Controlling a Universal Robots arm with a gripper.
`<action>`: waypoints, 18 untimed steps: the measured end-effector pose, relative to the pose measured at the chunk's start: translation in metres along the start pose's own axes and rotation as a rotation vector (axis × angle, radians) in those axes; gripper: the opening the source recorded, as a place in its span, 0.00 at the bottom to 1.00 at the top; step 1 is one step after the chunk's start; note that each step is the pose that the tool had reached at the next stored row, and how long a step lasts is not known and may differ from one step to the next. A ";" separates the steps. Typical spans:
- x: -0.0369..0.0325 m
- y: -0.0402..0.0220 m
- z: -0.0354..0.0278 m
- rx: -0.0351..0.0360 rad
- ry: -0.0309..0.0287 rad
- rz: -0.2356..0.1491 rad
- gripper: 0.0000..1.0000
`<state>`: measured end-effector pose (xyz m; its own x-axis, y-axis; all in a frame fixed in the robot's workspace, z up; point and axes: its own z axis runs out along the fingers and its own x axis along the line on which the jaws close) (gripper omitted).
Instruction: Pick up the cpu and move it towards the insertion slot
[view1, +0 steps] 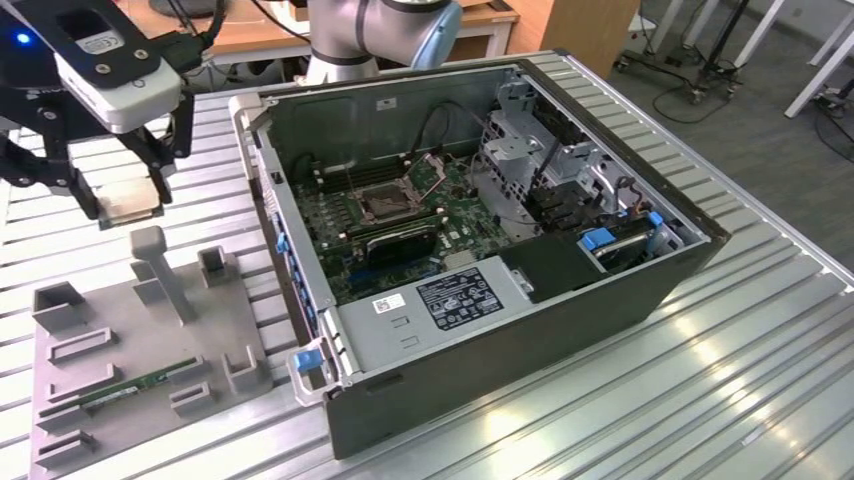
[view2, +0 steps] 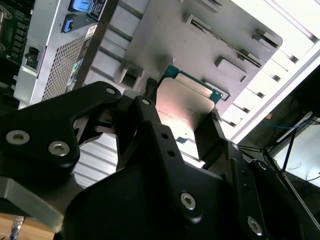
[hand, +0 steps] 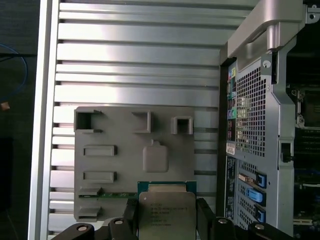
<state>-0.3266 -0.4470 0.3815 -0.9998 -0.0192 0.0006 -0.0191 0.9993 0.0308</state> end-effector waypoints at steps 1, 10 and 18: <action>-0.0024 0.0000 0.0000 0.0000 0.0000 0.000 0.55; -0.0251 -0.0005 0.0000 -0.0002 0.0000 0.000 0.55; -0.0464 -0.0009 -0.0001 -0.0007 0.0000 0.000 0.55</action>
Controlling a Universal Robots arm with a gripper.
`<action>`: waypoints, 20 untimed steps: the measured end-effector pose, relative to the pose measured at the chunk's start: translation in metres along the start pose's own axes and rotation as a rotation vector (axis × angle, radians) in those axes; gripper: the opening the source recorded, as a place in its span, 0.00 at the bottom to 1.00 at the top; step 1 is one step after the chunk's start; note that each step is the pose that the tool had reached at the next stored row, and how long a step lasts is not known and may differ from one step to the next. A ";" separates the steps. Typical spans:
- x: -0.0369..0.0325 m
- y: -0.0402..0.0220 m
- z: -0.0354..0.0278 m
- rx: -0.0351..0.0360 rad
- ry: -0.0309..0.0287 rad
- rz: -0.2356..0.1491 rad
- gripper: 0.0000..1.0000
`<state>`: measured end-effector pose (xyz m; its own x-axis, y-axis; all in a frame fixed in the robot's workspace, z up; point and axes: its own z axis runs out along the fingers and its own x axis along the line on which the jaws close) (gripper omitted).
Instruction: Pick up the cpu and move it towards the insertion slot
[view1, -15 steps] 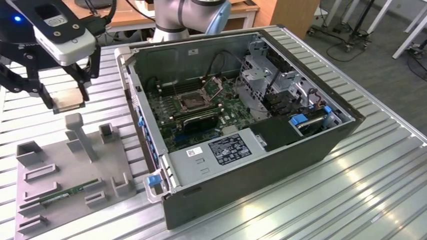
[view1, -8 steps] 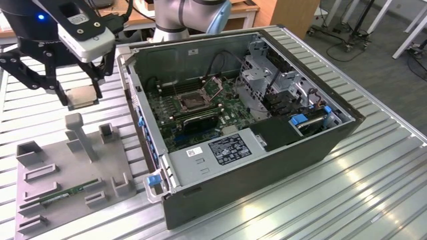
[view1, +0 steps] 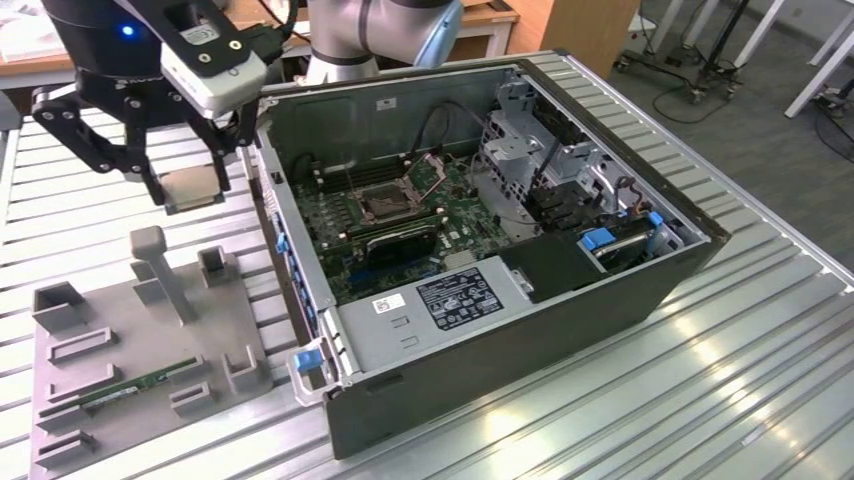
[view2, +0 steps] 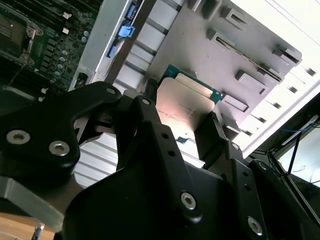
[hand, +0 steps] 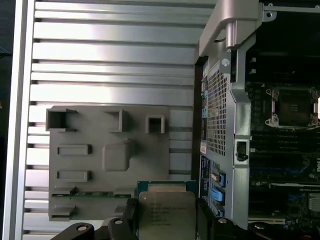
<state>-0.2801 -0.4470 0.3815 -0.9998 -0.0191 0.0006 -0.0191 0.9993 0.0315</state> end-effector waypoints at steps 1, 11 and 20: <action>-0.0026 0.0000 0.0000 -0.0001 -0.0001 0.000 0.55; -0.0282 -0.0005 0.0000 -0.0004 0.0000 0.000 0.55; -0.0504 -0.0010 -0.0001 -0.0004 0.0000 0.000 0.55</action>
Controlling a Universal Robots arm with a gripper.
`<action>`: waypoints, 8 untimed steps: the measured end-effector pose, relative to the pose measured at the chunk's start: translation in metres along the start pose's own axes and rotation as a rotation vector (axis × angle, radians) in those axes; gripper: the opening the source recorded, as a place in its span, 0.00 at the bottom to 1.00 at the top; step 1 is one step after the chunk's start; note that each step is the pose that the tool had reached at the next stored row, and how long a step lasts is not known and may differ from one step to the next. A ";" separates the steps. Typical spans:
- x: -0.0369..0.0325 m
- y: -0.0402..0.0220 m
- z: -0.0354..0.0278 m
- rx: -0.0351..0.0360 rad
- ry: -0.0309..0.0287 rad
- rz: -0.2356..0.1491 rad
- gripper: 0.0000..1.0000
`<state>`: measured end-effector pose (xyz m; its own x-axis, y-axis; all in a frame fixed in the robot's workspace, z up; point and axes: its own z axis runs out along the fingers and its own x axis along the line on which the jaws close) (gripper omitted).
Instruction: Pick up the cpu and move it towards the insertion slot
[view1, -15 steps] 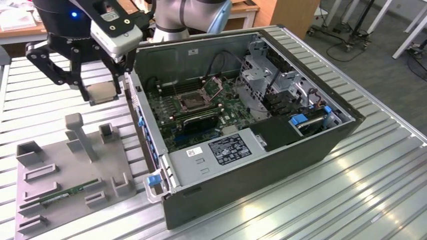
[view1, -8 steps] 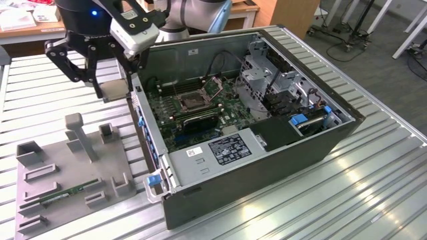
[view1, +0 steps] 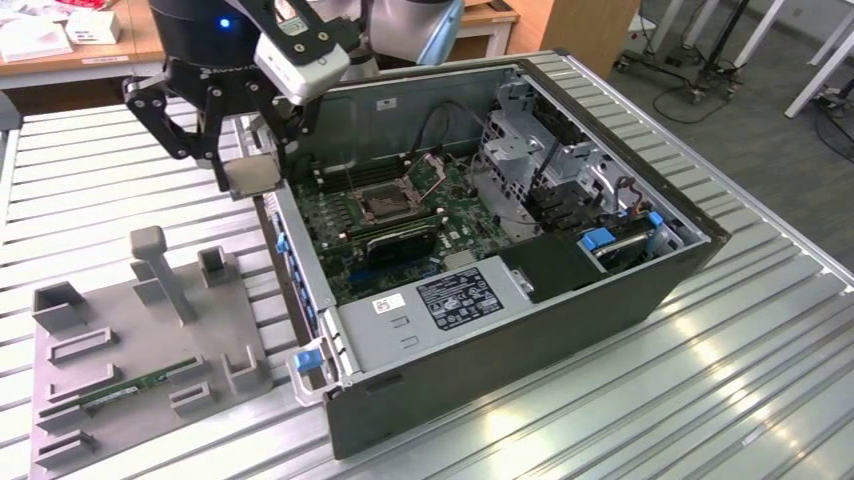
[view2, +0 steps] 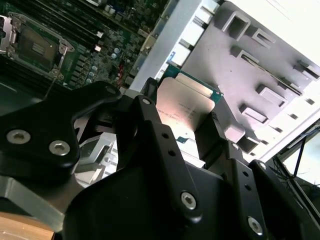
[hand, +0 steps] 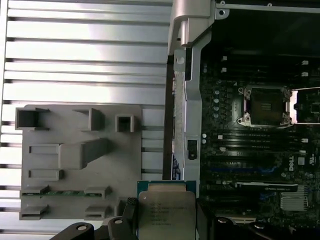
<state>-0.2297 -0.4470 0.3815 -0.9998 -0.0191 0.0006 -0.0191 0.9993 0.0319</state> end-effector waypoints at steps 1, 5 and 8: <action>-0.0022 0.0000 0.0000 0.0000 0.0000 0.000 0.55; -0.0112 -0.0002 0.0000 0.0000 0.0001 0.000 0.55; -0.0175 -0.0003 -0.0001 0.0001 0.0001 0.000 0.55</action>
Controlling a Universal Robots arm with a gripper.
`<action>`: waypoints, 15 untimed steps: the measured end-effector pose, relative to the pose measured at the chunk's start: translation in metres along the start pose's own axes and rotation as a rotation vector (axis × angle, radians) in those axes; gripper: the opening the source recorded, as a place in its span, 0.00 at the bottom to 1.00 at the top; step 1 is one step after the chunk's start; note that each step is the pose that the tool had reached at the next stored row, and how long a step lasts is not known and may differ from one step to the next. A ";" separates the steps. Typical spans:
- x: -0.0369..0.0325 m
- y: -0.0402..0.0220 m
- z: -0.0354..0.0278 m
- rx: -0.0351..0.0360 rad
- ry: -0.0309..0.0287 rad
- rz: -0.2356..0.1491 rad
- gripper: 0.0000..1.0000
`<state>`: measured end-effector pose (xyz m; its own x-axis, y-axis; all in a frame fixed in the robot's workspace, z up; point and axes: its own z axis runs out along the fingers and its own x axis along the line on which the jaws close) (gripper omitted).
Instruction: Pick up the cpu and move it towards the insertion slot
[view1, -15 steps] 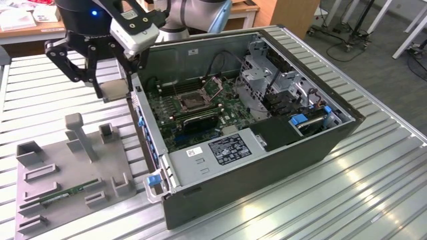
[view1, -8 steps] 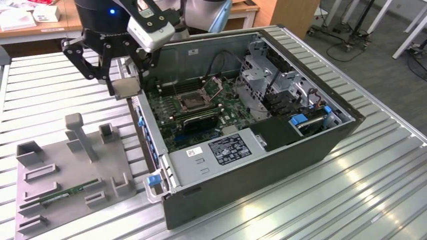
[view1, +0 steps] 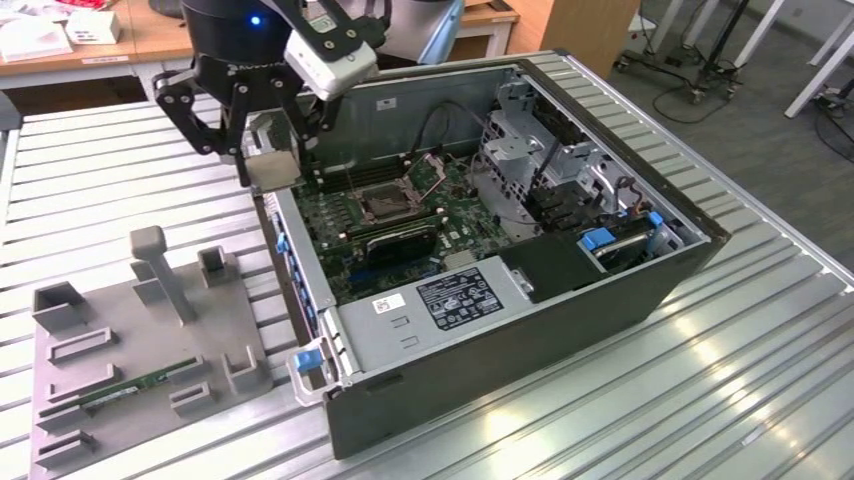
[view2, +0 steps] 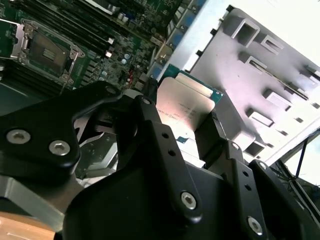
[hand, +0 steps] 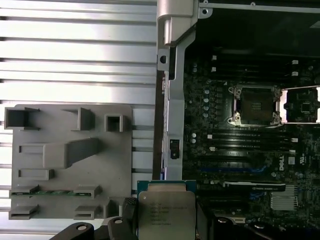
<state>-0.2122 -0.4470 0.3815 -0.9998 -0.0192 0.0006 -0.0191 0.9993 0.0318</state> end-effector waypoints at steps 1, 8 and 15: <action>-0.0022 0.0000 0.0000 -0.0001 0.0000 0.000 0.55; -0.0138 -0.0003 0.0001 -0.0001 -0.0001 0.000 0.55; -0.0151 -0.0003 0.0000 0.0000 -0.0001 0.000 0.55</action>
<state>-0.1972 -0.4470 0.3815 -0.9998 -0.0191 0.0006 -0.0191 0.9993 0.0319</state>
